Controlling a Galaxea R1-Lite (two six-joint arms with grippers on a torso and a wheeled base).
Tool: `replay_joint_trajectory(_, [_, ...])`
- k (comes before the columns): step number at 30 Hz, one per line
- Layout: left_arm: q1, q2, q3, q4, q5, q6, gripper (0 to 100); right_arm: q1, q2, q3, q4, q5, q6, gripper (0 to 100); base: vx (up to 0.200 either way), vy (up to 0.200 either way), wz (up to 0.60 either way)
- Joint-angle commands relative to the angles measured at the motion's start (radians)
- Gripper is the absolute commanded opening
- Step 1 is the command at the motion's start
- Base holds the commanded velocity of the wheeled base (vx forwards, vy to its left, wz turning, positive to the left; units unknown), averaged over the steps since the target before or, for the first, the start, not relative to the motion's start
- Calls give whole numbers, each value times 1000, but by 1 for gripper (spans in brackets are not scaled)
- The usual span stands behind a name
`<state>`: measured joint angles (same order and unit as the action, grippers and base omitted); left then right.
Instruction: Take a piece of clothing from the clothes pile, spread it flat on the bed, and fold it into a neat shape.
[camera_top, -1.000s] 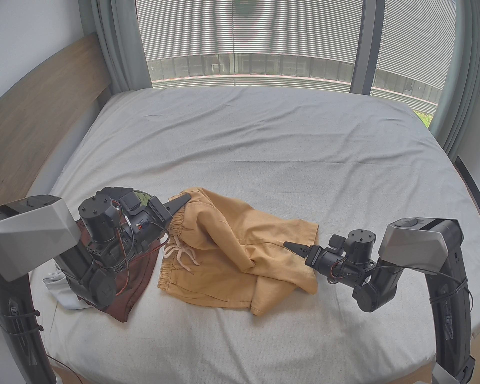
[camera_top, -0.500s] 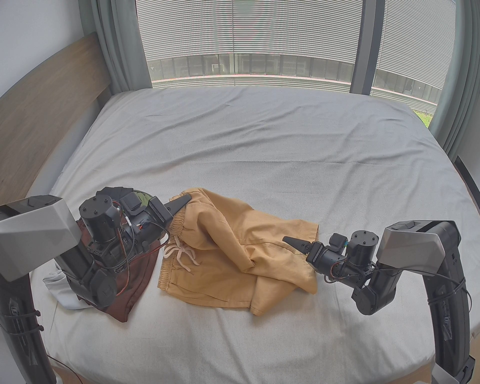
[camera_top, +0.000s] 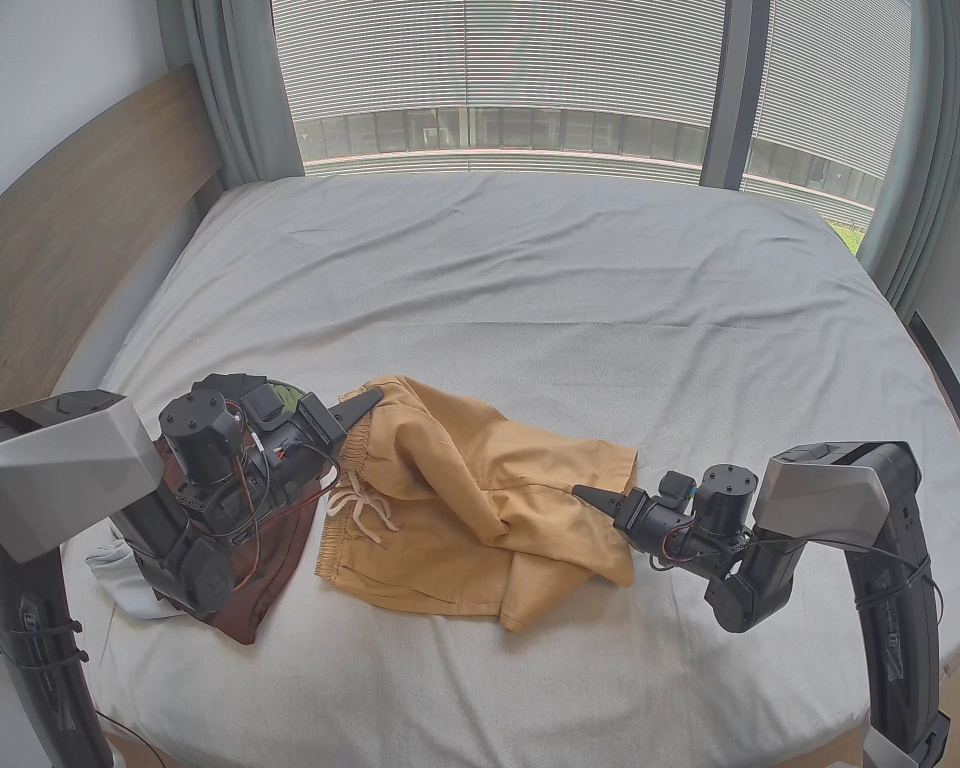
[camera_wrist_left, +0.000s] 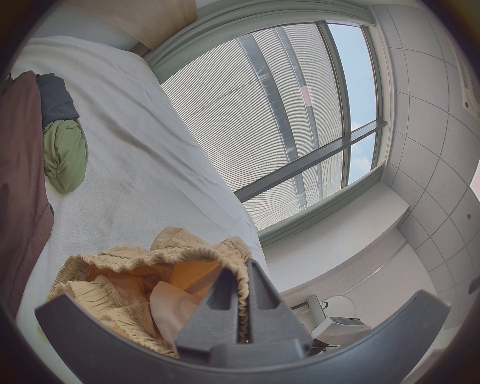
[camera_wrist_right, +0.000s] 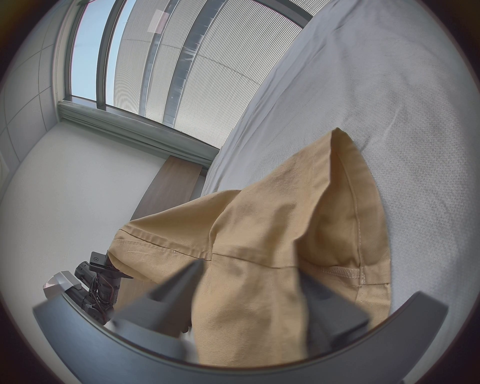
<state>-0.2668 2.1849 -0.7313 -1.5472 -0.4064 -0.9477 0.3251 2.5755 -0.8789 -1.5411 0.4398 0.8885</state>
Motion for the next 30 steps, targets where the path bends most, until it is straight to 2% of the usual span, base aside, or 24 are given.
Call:
replay_joint_trajectory(1, [0, 3, 0, -1, 0, 0, 0, -1, -2, 0, -1, 0, 0, 0, 0, 0, 0])
replay_joint_trajectory(8, [1, 15, -8, -1, 1, 1, 0, -9, -8, 8, -1, 0, -2, 0, 0, 0, 0])
replay_joint_trajectory(20, [24, 18, -33, -1, 6, 3, 0, -84, -235, 98, -1, 0, -8, 0, 0, 0, 0])
replay_joint_trajectory(30, [28, 10, -45, -2, 3, 3, 0, -89, -311, 152, -1, 0, -16, 0, 0, 0, 0])
